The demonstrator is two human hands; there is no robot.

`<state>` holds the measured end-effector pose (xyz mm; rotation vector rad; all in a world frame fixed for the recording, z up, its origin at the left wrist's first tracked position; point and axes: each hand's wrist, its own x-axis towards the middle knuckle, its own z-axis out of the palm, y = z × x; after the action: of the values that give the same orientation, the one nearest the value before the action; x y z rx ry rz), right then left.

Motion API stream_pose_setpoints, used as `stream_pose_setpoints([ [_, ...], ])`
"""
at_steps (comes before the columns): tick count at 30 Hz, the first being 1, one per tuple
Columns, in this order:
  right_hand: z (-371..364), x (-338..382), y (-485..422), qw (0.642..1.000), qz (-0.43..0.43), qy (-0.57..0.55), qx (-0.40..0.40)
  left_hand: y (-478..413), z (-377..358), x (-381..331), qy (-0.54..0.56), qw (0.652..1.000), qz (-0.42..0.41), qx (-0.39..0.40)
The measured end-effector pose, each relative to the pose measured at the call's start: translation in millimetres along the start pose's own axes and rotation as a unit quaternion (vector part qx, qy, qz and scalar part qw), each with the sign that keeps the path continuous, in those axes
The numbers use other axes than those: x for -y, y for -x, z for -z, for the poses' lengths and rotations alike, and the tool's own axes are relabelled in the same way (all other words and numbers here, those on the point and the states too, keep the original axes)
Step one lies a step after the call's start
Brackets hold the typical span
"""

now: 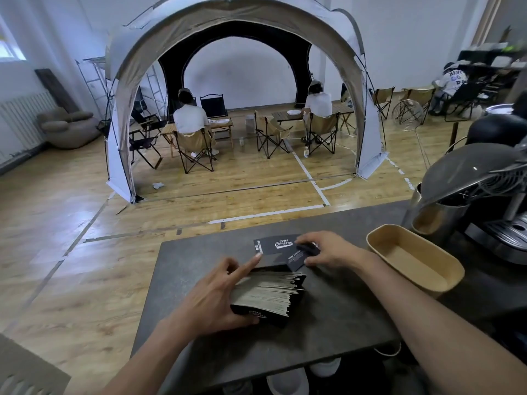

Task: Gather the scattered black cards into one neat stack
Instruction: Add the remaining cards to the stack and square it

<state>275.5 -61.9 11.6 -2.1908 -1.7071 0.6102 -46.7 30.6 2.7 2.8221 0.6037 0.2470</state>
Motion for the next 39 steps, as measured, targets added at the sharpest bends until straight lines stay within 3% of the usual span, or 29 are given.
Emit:
stream_pose_setpoints([
  [5,12.8,7.4,4.8,0.989,-0.058,0.132,-0.03,0.0,-0.5,1.3,0.005,1.0,-0.014,-0.001],
  [12,21.7,9.3,8.4,0.995,-0.075,0.004,-0.069,-2.7,-0.1,2.6,0.001,1.0,-0.013,0.021],
  [17,41.2,23.8,14.2,0.982,0.029,-0.103,-0.156,-2.9,-1.3,3.6,0.046,0.999,0.001,-0.012],
  [19,45.2,23.2,9.3,0.966,0.101,-0.069,-0.228,-3.0,-1.6,2.9,0.053,0.998,0.006,-0.025],
  [21,43.1,24.2,3.7,0.957,0.146,-0.003,-0.252,-2.7,-1.7,2.2,0.057,0.998,0.003,-0.026],
  [26,16.1,52.6,7.6,0.988,0.13,0.017,-0.08,-2.2,-2.2,1.7,0.051,0.998,-0.02,-0.04],
  [30,-18.8,78.1,9.1,0.991,0.122,-0.052,0.022,-2.1,-4.2,2.2,0.073,0.996,-0.012,-0.046],
  [32,-17.9,72.1,3.5,0.99,0.096,-0.108,0.0,-1.7,-2.5,1.3,0.08,0.996,0.014,-0.031],
  [35,0.9,45.2,-3.1,0.996,0.024,-0.048,-0.071,-2.2,-0.3,-0.6,0.067,0.997,0.026,-0.014],
  [37,9.7,29.9,-0.7,0.997,-0.035,0.07,-0.025,-4.1,0.2,-1.3,0.053,0.998,0.014,-0.016],
  [39,11.8,24.1,4.2,0.995,-0.063,0.083,0.006,-4.7,0.7,-1.3,0.049,0.999,0.01,-0.011],
])
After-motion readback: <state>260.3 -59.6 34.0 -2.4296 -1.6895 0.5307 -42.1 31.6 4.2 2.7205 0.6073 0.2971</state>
